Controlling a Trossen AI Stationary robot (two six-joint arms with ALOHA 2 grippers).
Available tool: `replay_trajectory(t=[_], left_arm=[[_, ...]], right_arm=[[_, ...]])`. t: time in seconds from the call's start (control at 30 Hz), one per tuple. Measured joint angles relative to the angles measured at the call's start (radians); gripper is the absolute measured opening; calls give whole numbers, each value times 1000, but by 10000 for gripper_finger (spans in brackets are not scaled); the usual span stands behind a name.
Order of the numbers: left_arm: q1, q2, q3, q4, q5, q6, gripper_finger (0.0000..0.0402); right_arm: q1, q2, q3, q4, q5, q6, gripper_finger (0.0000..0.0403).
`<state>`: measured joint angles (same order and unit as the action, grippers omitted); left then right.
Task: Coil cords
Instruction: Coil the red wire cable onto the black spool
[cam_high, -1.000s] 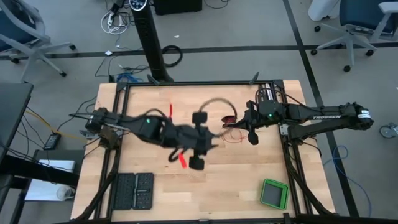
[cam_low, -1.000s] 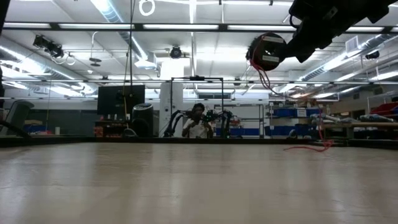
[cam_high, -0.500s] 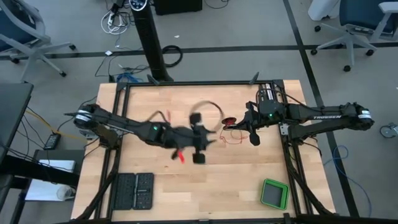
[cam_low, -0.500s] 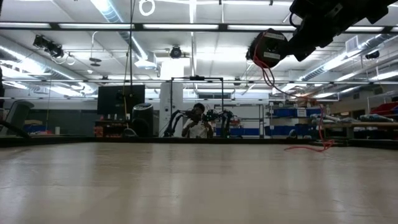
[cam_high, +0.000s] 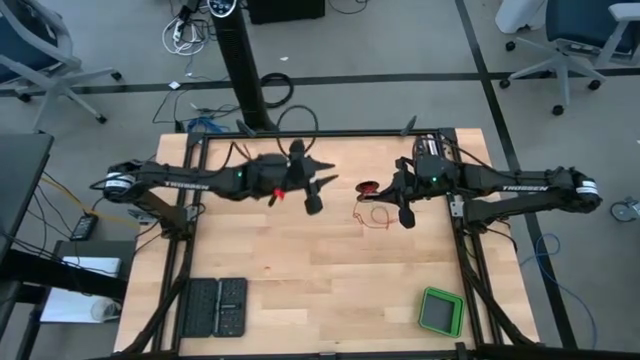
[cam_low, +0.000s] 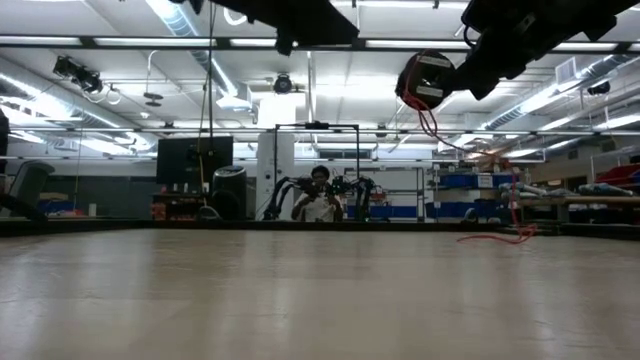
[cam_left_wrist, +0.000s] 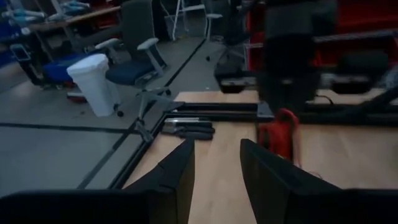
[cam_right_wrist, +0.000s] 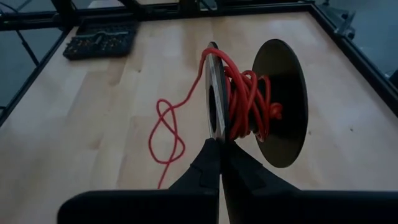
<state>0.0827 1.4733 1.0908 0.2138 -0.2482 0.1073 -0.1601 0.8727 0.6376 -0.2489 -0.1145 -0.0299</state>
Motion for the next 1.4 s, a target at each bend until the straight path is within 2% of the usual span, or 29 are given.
replay_trajectory(t=[0.1, 0.27, 0.43, 0.63, 0.83, 1.17, 1.4], left_arm=[[48, 7, 0, 18, 44, -31, 131], [75, 7, 0, 26, 51, -107, 131], [76, 7, 0, 8, 49, -116, 131], [76, 23, -7, 14, 49, -102, 131], [82, 55, -152, 300, 104, -85, 131], [114, 55, -177, 299, 105, -147, 131], [114, 54, -177, 303, 251, -167, 131]], right_arm=[[-26, 30, 0, 39, -44, 0, 1], [-52, 108, 0, 117, -117, 0, 1], [-53, 142, 0, 157, -125, -11, 1], [-54, 115, 0, 179, -126, -25, 1], [-56, 88, 1, 174, -137, -27, 1], [-57, 83, 0, 209, -142, -43, 1], [-61, 90, 0, 313, -122, -62, 1]])
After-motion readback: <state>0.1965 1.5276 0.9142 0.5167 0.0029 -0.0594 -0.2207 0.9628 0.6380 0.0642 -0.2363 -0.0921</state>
